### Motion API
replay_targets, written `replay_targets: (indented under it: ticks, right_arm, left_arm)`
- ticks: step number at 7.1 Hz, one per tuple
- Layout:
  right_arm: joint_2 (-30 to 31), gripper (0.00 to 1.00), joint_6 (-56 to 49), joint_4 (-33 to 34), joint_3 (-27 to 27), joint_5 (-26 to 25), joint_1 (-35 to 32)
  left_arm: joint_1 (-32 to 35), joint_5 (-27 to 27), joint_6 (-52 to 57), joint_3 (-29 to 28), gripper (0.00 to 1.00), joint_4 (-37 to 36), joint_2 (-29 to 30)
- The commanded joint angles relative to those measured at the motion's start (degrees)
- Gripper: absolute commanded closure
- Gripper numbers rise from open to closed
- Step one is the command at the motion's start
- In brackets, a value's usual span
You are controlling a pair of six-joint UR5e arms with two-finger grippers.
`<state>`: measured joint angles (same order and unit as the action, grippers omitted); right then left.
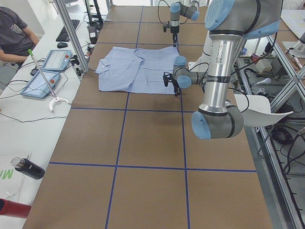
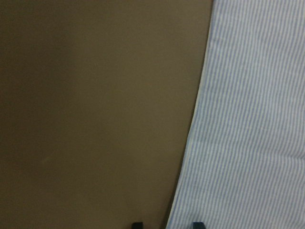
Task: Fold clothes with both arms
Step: 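Grasp the hem corners with both grippers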
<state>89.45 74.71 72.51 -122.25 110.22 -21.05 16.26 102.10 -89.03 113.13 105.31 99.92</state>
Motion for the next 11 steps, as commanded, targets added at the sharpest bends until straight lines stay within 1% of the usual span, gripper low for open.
replay_targets:
  ticks: [1, 7, 8, 11]
  right_arm:
    - [0.29, 1.0, 0.0, 0.0, 0.0, 0.43, -0.13]
    - [0.2, 1.0, 0.0, 0.0, 0.0, 0.79, -0.4]
    - [0.29, 1.0, -0.09, 0.0, 0.0, 0.79, -0.4]
    - [0.29, 1.0, 0.0, 0.0, 0.0, 0.79, -0.49]
  left_arm:
    - [-0.09, 0.03, -0.09, 0.16, 0.57, -0.1, 0.19]
    - [-0.26, 0.03, -0.44, -0.19, 0.57, -0.28, 0.1]
    - [-0.61, 0.03, -0.97, -0.36, 0.6, -0.8, 0.28]
    - [-0.62, 0.12, -1.23, -0.28, 0.9, -0.81, 0.36]
